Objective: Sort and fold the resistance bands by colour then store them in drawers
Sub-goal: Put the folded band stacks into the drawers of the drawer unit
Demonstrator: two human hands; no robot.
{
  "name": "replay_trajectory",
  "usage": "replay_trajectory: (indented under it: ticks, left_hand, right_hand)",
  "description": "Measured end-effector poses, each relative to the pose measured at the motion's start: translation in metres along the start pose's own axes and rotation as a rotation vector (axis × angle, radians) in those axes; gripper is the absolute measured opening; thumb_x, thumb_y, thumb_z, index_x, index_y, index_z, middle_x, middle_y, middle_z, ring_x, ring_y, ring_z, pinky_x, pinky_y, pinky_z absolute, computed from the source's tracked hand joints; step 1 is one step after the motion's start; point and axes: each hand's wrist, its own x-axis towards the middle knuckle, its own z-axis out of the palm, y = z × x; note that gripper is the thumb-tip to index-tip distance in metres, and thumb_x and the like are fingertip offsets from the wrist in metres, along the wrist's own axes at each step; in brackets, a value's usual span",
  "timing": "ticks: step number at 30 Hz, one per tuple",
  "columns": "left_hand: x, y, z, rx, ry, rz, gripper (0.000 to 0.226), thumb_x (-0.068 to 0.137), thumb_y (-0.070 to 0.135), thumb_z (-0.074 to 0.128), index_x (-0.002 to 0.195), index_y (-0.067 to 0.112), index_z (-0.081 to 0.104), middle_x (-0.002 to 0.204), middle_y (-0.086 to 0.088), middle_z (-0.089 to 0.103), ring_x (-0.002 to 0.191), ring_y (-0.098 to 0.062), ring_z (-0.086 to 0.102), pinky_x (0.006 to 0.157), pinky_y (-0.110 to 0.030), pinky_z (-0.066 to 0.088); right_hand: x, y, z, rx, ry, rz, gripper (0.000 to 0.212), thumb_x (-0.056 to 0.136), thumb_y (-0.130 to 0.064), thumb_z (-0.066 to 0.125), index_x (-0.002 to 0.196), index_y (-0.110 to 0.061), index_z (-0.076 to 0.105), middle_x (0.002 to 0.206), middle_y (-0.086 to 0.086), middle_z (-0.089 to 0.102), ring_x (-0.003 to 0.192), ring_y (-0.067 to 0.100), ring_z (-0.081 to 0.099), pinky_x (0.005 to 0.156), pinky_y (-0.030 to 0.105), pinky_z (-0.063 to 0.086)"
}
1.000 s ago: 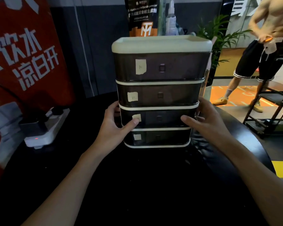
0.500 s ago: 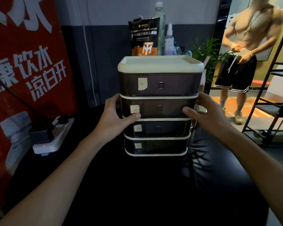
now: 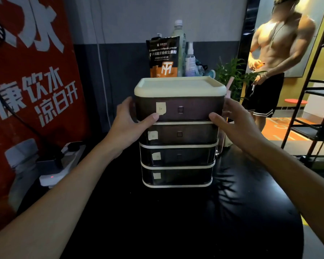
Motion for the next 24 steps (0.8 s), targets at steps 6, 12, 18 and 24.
replay_trajectory:
  ticks: [6,12,18,24]
  left_hand:
    - [0.006,0.007,0.0,-0.017,0.002,-0.007,0.074,0.076,0.037,0.084,0.138,0.02,0.048,0.133,0.005,0.059,0.118,-0.007,0.058,0.102,-0.033,0.05]
    - [0.011,0.006,-0.007,0.023,-0.017,-0.006,0.079,0.078,0.038,0.083,0.143,0.019,0.044,0.137,0.003,0.056,0.124,-0.012,0.055,0.105,-0.035,0.048]
    - [0.022,-0.004,-0.024,0.091,0.009,-0.033,0.083,0.077,0.04,0.082,0.145,0.016,0.041,0.14,-0.001,0.053,0.126,-0.015,0.053,0.103,-0.031,0.046]
    - [0.039,-0.021,-0.047,0.13,0.033,-0.035,0.074,0.082,0.033,0.079,0.144,0.016,0.042,0.137,0.002,0.054,0.118,-0.009,0.052,0.079,-0.009,0.04]
  right_hand:
    - [0.011,-0.004,-0.001,-0.02,-0.008,0.04,0.043,0.087,-0.027,0.073,0.127,-0.024,0.058,0.108,-0.012,0.064,0.106,0.011,0.06,0.08,0.02,0.048]
    - [0.021,-0.007,0.008,0.027,-0.06,0.085,0.045,0.09,-0.019,0.07,0.132,-0.02,0.054,0.117,-0.003,0.062,0.111,0.014,0.058,0.075,0.016,0.048]
    - [0.039,-0.014,0.036,-0.012,-0.107,0.134,0.059,0.079,-0.039,0.076,0.131,-0.024,0.052,0.118,-0.001,0.065,0.11,0.016,0.062,0.086,0.031,0.054]
    - [0.065,-0.014,0.07,-0.096,-0.141,0.132,0.058,0.085,-0.036,0.073,0.135,-0.019,0.049,0.124,0.004,0.06,0.114,0.022,0.058,0.096,0.043,0.051]
